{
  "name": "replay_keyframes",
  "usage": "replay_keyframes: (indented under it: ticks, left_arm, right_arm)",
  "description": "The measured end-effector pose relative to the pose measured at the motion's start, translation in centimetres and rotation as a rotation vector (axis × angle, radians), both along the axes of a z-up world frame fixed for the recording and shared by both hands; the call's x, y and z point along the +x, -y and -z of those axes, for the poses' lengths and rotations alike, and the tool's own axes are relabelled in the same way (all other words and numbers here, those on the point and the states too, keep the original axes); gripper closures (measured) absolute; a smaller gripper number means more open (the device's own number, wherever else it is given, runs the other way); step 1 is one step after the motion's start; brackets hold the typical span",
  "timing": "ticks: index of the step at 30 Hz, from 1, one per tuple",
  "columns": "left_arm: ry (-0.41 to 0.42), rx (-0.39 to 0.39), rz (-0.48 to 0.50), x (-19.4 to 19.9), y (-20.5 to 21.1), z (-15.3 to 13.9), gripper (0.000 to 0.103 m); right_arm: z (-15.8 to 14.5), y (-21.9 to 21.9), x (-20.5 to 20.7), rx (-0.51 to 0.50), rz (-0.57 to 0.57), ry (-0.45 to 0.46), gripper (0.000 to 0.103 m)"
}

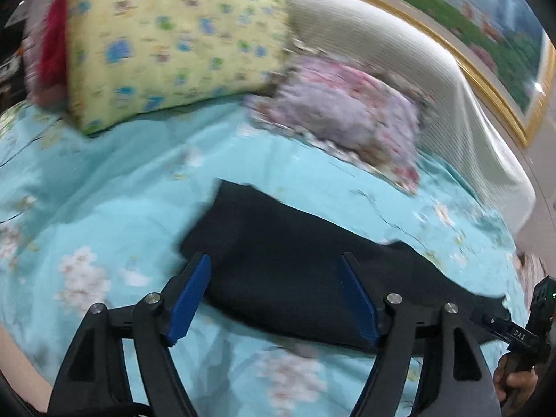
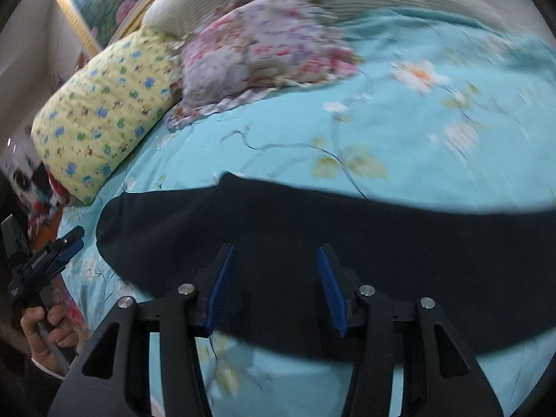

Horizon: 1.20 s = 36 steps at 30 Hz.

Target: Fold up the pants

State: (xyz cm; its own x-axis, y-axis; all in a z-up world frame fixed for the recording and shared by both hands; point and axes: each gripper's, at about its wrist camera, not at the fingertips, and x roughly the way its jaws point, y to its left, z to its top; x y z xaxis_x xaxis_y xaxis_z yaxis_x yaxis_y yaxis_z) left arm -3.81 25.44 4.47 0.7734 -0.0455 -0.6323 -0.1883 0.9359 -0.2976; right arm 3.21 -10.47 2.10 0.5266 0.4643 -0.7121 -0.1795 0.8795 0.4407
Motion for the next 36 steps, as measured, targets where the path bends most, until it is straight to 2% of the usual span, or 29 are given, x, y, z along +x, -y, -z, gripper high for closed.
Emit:
replay_keyframes:
  ticks: [6,7,14,17,19,22,25,36]
  left_arm:
    - [-0.06,0.007,0.148,2.2,5.9,0.8,0.026]
    - [-0.072,0.01,0.173,2.5,7.0,0.9,0.023]
    - [-0.108,-0.003,0.299,3.2,12.4,0.9,0.022]
    - [-0.12,0.017,0.351,3.5,15.0,0.7,0.022]
    - [-0.125,0.027,0.378,3.8,16.3,0.6,0.021]
    - [-0.135,0.03,0.417,4.0,18.2,0.5,0.021]
    - [-0.145,0.043,0.459,4.6,20.2,0.4,0.021]
    - [-0.203,0.126,0.618,8.3,28.5,0.8,0.02]
  right_arm:
    - [0.3,5.1,-4.7,0.043,0.138,-0.003,0.052]
    - [0.2,5.8,-5.1,0.044,0.157,0.0,0.052]
    - [0.5,11.2,-8.0,0.081,0.334,0.009,0.046]
    - [0.6,13.5,-8.9,0.109,0.42,0.009,0.046]
    - [0.7,14.9,-9.4,0.111,0.482,0.013,0.045]
    - [0.9,17.1,-10.1,0.133,0.587,0.014,0.036]
    - [1.5,18.8,-10.4,0.172,0.661,-0.003,0.035]
    - [3.0,21.6,-8.9,0.226,0.769,-0.016,0.034]
